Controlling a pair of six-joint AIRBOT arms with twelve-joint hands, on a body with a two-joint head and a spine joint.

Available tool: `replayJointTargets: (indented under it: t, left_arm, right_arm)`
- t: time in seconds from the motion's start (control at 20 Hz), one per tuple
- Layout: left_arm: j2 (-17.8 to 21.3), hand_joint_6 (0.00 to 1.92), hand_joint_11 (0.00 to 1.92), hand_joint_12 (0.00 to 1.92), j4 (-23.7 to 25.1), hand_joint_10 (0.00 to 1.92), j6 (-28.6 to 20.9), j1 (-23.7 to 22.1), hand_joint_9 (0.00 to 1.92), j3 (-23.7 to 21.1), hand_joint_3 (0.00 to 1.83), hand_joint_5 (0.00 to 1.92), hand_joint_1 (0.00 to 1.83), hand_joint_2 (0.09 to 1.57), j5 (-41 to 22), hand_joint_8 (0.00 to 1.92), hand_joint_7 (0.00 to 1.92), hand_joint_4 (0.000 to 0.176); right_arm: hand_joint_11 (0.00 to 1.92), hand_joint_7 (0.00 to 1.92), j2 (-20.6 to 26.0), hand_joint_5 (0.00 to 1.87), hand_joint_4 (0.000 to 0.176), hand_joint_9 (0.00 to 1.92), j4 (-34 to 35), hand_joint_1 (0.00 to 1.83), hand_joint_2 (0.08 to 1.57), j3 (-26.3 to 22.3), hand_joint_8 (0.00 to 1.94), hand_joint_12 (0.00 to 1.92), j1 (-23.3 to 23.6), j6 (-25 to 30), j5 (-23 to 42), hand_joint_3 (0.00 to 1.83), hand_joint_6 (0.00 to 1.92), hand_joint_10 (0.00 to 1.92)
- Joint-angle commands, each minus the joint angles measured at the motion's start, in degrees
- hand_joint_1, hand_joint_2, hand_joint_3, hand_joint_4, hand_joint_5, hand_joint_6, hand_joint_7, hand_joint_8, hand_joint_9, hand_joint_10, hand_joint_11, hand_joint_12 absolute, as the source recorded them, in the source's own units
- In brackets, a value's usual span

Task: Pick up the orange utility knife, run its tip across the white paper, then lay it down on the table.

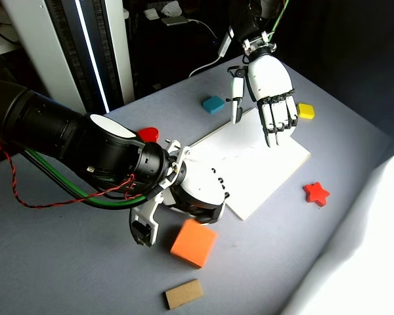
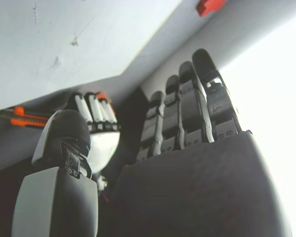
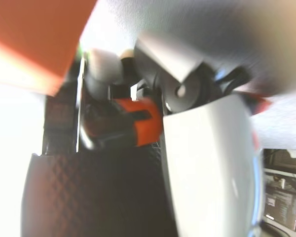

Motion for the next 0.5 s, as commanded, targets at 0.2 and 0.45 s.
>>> replayJointTargets:
  t: [0.2, 0.45]
  left_arm:
    - [0.1, 0.00, 0.00, 0.83, 2.1, 0.00, -0.6, -1.6, 0.20, 2.0, 0.00, 0.05, 0.33, 1.30, -5.5, 0.00, 0.15, 0.043]
    - [0.3, 0.00, 0.00, 0.84, 1.1, 0.00, -1.0, -2.2, 0.21, 5.5, 0.00, 0.05, 0.30, 1.30, -4.4, 0.00, 0.14, 0.039]
  right_arm:
    - [1.83, 1.73, 2.0, 1.47, 0.176, 1.83, 0.8, 1.57, 1.04, -2.0, 1.94, 1.92, 2.1, -0.1, -4.0, 0.56, 1.92, 1.92]
    - [1.84, 1.74, 2.7, 1.48, 0.176, 1.83, 7.9, 1.58, 1.05, -3.5, 1.94, 1.92, 3.7, -0.1, -12.2, 0.55, 1.92, 1.92]
